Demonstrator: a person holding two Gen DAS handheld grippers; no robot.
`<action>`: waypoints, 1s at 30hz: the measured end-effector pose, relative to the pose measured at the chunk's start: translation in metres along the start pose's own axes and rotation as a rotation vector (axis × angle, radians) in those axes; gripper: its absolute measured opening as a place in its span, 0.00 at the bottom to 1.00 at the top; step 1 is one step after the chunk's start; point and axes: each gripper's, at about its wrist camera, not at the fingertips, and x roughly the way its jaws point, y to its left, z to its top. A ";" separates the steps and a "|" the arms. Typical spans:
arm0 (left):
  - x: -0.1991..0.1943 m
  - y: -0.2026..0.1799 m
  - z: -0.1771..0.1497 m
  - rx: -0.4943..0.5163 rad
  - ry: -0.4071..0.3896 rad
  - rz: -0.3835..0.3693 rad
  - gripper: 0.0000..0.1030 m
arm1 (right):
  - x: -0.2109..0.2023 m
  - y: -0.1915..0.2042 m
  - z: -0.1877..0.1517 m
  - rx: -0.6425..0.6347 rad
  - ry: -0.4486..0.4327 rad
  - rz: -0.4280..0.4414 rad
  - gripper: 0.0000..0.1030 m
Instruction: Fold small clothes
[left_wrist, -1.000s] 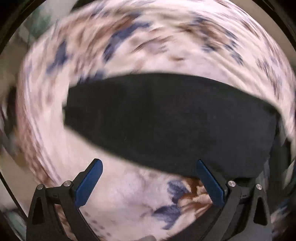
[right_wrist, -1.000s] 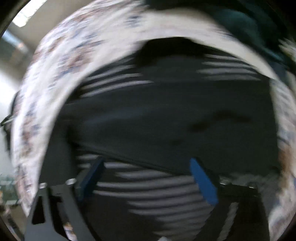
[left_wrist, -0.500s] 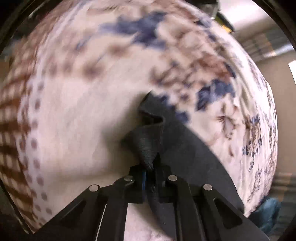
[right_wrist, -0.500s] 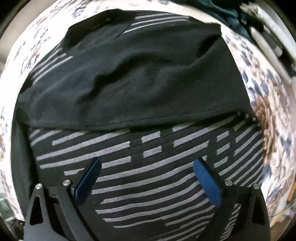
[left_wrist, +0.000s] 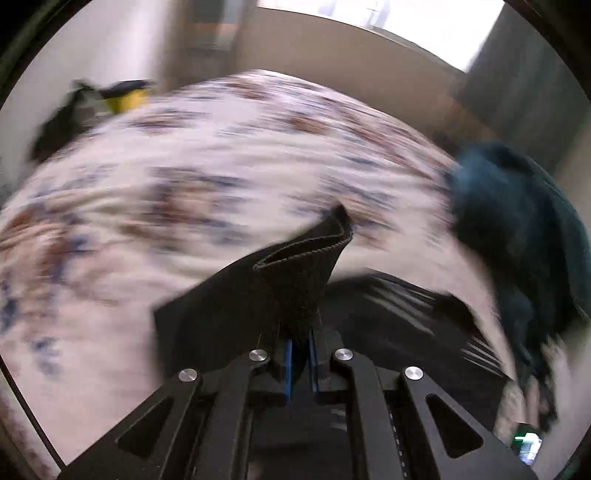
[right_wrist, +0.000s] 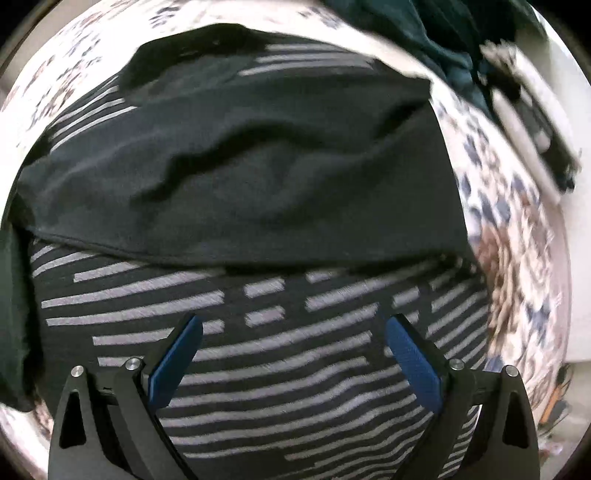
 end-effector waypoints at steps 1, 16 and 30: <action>0.014 -0.031 -0.008 0.025 0.034 -0.056 0.04 | 0.001 -0.009 -0.002 0.010 0.007 0.001 0.98; 0.039 -0.024 -0.065 0.149 0.274 0.171 0.88 | 0.014 -0.144 0.034 0.117 0.054 0.388 0.98; 0.009 0.093 -0.068 -0.018 0.286 0.421 0.88 | 0.049 -0.058 0.096 -0.075 0.070 0.409 0.06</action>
